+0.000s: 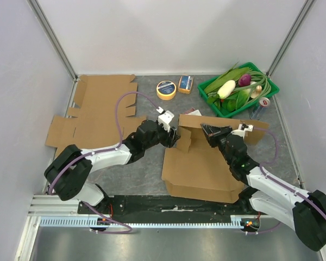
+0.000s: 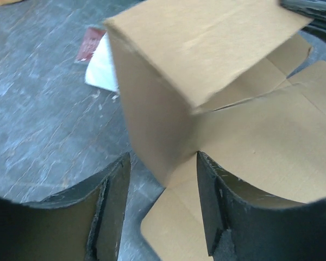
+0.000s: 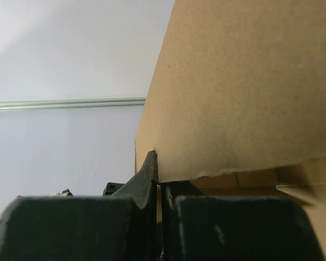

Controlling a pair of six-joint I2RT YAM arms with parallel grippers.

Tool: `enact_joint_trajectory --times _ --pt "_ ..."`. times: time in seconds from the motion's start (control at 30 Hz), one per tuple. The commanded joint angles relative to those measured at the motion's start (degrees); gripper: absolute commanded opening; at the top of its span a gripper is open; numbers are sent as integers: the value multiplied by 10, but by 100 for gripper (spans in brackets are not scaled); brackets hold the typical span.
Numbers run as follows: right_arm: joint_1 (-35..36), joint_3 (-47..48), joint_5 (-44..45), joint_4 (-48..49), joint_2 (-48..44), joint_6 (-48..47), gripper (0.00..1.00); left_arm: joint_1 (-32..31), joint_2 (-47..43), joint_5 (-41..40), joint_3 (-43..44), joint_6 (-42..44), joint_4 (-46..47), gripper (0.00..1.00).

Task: Fold the paper box

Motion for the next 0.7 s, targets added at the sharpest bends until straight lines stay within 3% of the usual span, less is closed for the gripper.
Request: enact_joint_trajectory --times 0.0,0.17,0.23,0.3,0.37,0.47,0.57,0.67 --pt "5 -3 -35 -66 24 29 0 -31 44 -29 27 58 112 54" --pt "5 3 -34 -75 15 30 0 -53 61 -116 21 59 159 37" --pt "5 0 -35 -75 13 30 0 -53 62 -139 9 59 174 36" --pt "5 -1 -36 -74 12 31 0 -53 65 -161 8 61 180 42" --pt "5 2 -39 -73 11 30 0 -53 68 -164 11 64 180 55" --pt "5 3 -44 -70 12 33 0 -53 73 -162 10 80 197 63" --pt "5 9 -51 -68 13 49 0 -53 83 -169 20 83 195 62" --pt "6 27 -55 -98 9 68 0 -54 101 -188 33 75 187 49"
